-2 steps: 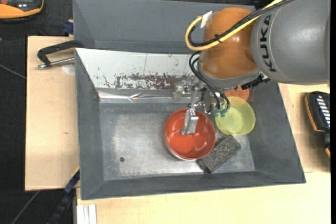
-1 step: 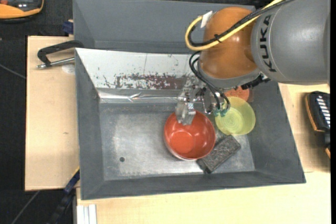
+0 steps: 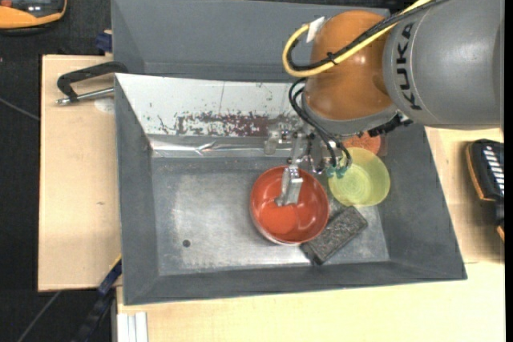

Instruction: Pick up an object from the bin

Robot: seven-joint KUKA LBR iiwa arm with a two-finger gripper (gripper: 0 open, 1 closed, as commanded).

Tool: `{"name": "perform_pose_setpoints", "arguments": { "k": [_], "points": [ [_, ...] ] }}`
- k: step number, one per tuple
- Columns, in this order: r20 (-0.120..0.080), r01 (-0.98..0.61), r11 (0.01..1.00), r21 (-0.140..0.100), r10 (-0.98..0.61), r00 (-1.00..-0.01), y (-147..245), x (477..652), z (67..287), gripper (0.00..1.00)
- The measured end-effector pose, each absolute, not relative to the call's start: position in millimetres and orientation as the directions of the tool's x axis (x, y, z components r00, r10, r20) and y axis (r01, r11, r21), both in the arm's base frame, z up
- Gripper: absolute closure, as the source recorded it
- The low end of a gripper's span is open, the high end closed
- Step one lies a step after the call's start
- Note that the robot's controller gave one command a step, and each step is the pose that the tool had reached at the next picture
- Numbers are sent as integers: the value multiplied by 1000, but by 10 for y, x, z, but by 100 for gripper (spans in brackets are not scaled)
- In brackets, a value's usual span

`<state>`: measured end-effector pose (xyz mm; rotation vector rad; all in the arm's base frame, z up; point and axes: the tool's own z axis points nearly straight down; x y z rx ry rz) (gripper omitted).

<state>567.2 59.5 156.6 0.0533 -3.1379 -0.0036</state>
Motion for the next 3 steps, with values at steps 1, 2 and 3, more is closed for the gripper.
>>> {"name": "perform_pose_setpoints", "arguments": {
  "k": [1, 2, 3],
  "points": [
    [3, -34, 999, 2, -34, -999, 595, 5672, 1566, 100],
    [3, -34, 999, 2, -34, -999, 595, 5672, 1566, 0],
    [-6, 48, 999, 5, 48, -999, 755, 5815, 1984, 0]
  ]
}}
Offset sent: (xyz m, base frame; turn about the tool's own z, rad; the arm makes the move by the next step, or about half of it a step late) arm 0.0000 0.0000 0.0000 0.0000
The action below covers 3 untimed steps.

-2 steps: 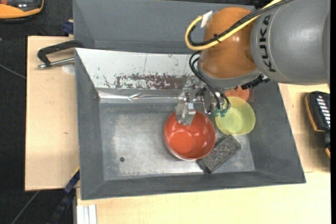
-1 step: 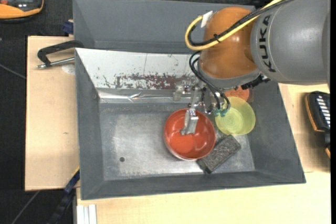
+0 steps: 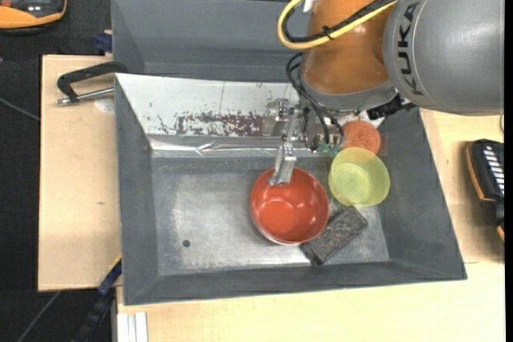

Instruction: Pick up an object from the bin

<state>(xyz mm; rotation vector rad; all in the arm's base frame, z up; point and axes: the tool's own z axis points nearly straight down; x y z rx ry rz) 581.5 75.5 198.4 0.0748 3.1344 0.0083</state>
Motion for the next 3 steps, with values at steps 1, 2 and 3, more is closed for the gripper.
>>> {"name": "perform_pose_setpoints", "arguments": {
  "k": [1, 2, 3],
  "points": [
    [-4, -269, 963, 5, -269, -963, 530, 5693, 678, 0],
    [-12, -268, 963, 3, -268, -963, 529, 5722, 725, 100],
    [-13, -182, 983, 6, -182, -983, 616, 5376, 1048, 100]
  ]
}}
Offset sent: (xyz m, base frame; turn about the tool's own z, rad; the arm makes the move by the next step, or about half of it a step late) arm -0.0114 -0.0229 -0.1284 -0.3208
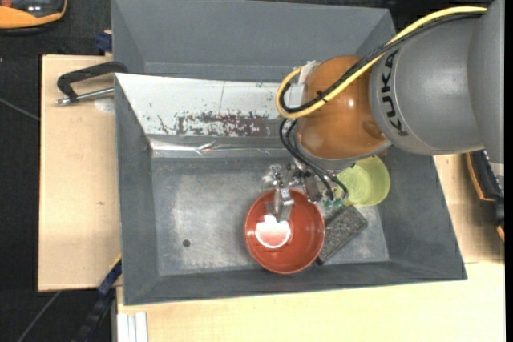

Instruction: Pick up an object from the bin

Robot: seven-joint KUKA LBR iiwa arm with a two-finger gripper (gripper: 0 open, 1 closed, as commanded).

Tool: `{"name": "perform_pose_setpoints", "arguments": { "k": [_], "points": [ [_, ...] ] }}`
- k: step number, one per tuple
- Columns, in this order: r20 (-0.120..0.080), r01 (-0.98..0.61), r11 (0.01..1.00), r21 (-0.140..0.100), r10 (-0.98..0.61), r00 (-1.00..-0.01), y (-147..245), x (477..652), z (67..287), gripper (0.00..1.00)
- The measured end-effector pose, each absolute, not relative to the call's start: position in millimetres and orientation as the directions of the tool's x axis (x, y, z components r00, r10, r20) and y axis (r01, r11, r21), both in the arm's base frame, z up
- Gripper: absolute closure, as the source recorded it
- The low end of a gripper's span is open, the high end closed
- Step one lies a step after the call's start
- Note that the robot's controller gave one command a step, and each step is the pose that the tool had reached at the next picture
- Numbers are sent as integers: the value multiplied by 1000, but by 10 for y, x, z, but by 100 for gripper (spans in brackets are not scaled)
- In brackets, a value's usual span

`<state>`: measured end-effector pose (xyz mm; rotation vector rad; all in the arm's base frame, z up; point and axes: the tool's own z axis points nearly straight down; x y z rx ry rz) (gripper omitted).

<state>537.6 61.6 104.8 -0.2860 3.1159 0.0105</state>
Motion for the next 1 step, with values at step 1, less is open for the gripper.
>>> {"name": "perform_pose_setpoints", "arguments": {
  "k": [1],
  "points": [
    [-28, -165, 986, 5, -165, -986, 561, 5724, 2035, 100]
  ]
}}
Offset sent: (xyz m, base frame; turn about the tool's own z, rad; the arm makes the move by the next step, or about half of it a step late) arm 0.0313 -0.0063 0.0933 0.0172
